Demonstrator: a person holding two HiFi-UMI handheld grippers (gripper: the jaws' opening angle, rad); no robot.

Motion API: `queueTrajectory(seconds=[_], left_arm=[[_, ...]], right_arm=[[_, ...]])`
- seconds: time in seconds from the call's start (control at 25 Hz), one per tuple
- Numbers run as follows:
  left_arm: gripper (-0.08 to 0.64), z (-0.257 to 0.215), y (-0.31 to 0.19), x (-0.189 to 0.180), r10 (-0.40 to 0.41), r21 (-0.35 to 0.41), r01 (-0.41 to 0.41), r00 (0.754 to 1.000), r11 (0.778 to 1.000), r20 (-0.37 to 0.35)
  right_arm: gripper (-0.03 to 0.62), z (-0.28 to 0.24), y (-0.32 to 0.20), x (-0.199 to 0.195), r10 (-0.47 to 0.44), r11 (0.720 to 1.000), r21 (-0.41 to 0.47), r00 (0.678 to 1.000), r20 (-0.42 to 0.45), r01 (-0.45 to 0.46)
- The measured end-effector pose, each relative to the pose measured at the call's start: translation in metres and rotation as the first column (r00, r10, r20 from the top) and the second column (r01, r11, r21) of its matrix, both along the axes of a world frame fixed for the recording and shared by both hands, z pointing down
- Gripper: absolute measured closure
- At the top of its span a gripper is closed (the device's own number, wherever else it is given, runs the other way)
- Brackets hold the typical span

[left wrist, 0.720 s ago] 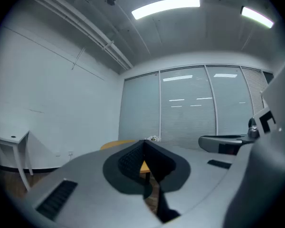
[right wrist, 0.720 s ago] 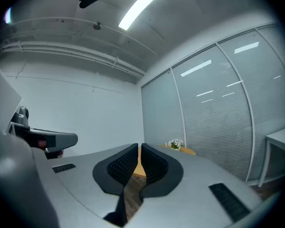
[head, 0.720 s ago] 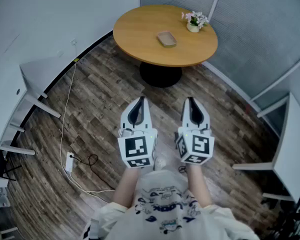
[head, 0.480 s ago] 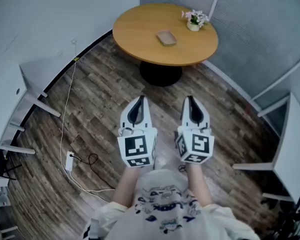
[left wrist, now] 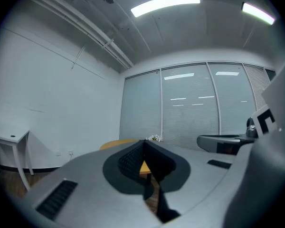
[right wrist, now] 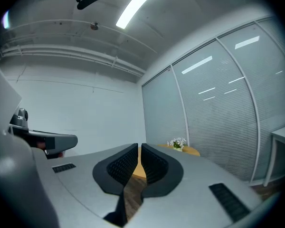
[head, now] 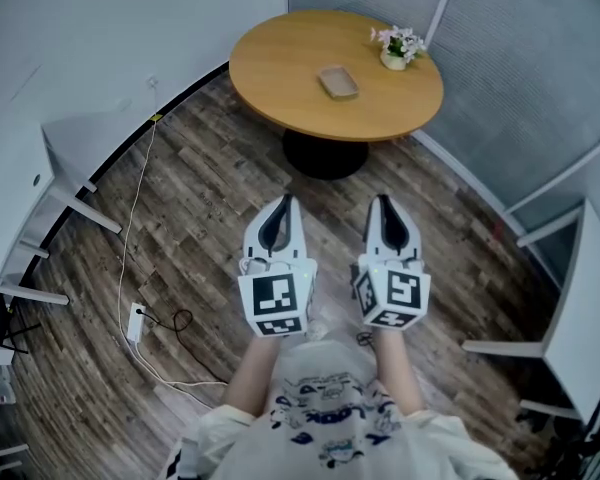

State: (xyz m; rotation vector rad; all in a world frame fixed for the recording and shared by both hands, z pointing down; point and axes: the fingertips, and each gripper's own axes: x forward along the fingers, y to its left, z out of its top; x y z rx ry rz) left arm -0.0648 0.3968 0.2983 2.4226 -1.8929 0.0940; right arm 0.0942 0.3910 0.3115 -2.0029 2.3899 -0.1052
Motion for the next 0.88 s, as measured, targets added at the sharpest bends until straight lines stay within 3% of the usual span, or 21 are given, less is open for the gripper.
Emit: queueTrajectory(seconds=[0.48, 0.88], left_arm=[[0.555, 0.019, -0.025, 0.000, -0.034, -0.040, 0.033, 0.999, 0.999, -0.008], [0.555, 0.030, -0.105, -0.003, -0.017, -0.055, 0.016, 1.000, 0.998, -0.019]], right_arm=[[0.571, 0.020, -0.031, 0.007, -0.019, 0.999, -0.040, 1.000, 0.012, 0.019], [0.571, 0.031, -0.109, 0.004, -0.006, 0.998, -0.057, 1.000, 0.008, 0.006]])
